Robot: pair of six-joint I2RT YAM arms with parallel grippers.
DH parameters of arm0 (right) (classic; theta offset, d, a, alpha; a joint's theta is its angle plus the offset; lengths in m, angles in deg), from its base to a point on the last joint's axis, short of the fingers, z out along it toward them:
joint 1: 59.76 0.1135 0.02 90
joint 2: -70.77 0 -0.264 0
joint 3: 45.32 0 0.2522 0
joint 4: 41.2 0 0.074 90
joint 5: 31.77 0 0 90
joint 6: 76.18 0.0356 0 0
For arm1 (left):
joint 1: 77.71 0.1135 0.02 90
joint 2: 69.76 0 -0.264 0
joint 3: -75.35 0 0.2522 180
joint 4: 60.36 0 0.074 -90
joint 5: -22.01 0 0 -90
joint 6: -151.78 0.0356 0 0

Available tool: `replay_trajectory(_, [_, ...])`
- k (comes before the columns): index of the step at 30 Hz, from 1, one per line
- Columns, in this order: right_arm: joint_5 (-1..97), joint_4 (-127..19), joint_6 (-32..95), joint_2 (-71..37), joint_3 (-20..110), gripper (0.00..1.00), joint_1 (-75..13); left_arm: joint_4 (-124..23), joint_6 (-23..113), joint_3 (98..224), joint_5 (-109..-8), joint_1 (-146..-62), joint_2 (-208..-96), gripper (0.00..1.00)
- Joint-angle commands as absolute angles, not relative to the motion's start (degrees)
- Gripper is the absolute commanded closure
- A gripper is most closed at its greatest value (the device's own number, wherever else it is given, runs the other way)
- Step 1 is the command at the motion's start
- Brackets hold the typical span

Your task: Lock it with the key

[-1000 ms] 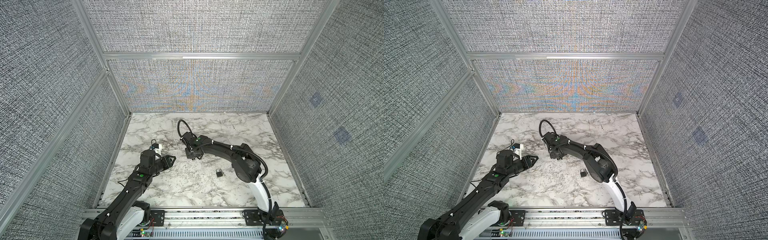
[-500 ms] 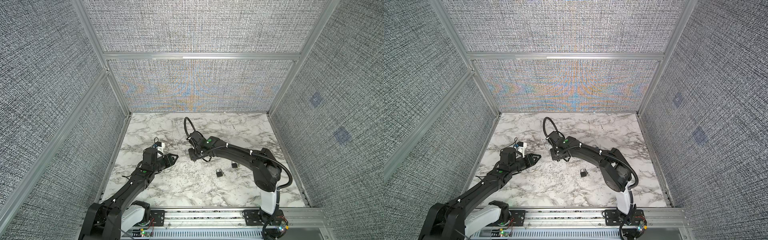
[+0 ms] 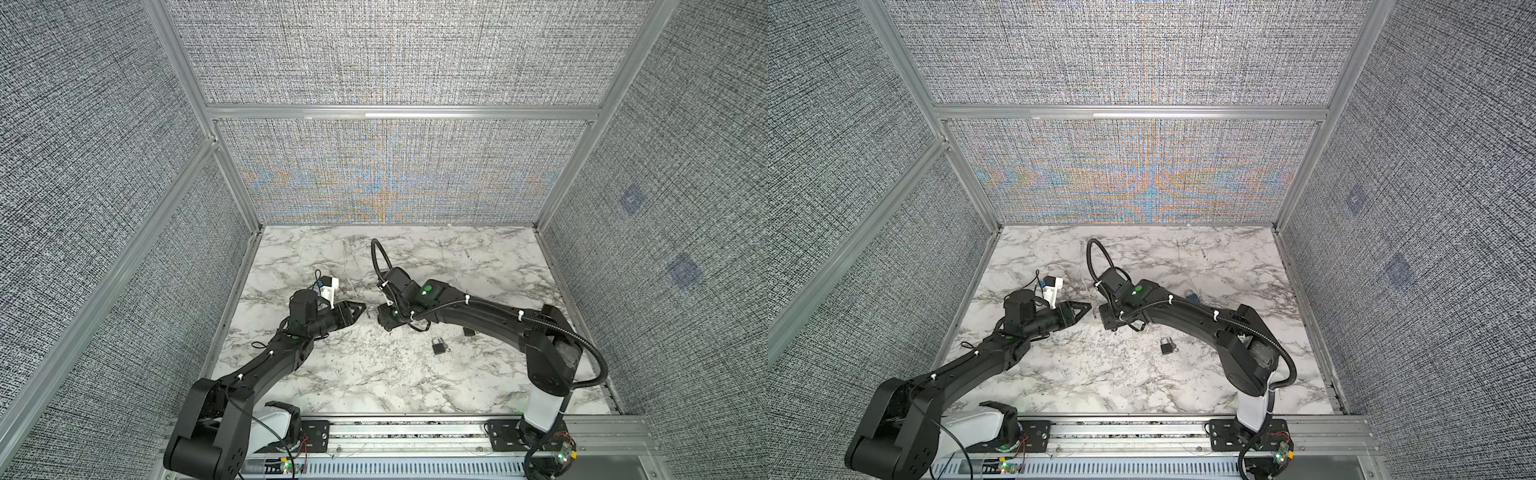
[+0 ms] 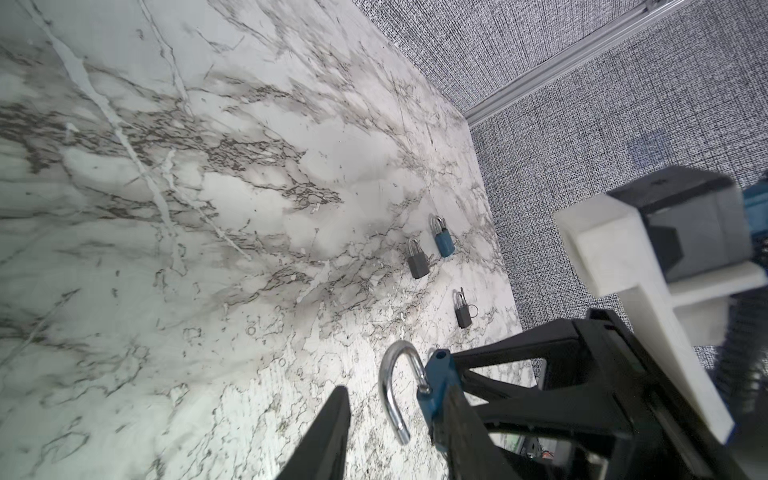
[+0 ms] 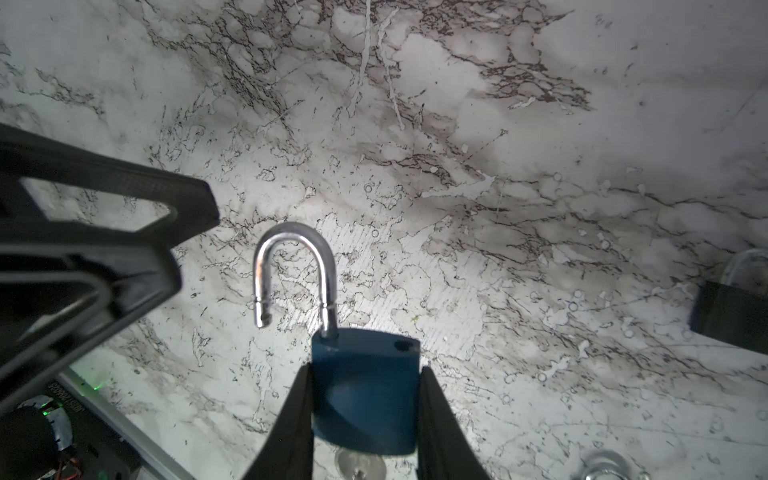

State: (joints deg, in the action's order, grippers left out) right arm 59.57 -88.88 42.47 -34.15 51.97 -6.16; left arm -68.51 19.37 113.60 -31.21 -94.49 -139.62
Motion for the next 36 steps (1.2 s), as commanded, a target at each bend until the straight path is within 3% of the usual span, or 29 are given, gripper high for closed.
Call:
replay_trajectory(1, [59.11,-87.2,43.0,-33.91,52.51,0.81,-5.94,-71.38,20.04,113.98,-29.23,-94.91,-140.39,0.6])
replay_trajectory(8, [58.75,-87.13,42.91,-33.95,53.0,0.81,-5.73,-71.92,20.21,114.33,-28.96,-95.73,-142.37,0.63])
replay_trajectory(19, [58.5,-87.2,42.83,-33.89,53.27,0.81,-5.34,-73.67,19.6,114.49,-28.61,-96.12,-144.02,0.74])
replay_trajectory(27, [58.49,-87.14,42.83,-33.8,53.62,0.8,-5.16,-74.45,19.15,114.34,-28.1,-96.26,-145.16,0.9])
replay_trajectory(29, [58.48,-87.13,42.83,-33.78,53.7,0.81,-5.1,-74.79,18.89,114.25,-27.83,-96.25,-145.32,0.98])
replay_trajectory(32, [58.46,-86.88,42.87,-33.59,53.65,0.8,-5.15,-75.27,18.18,114.07,-27.3,-96.35,-145.52,1.0])
replay_trajectory(33, [58.32,-86.49,42.87,-33.58,53.6,0.78,-5.12,-75.61,17.78,113.91,-27.08,-96.35,-145.55,1.0])
replay_trajectory(36, [58.02,-83.93,42.9,-32.63,51.87,0.54,-5.29,-77.66,14.93,113.05,-27.09,-96.45,-145.01,1.0])
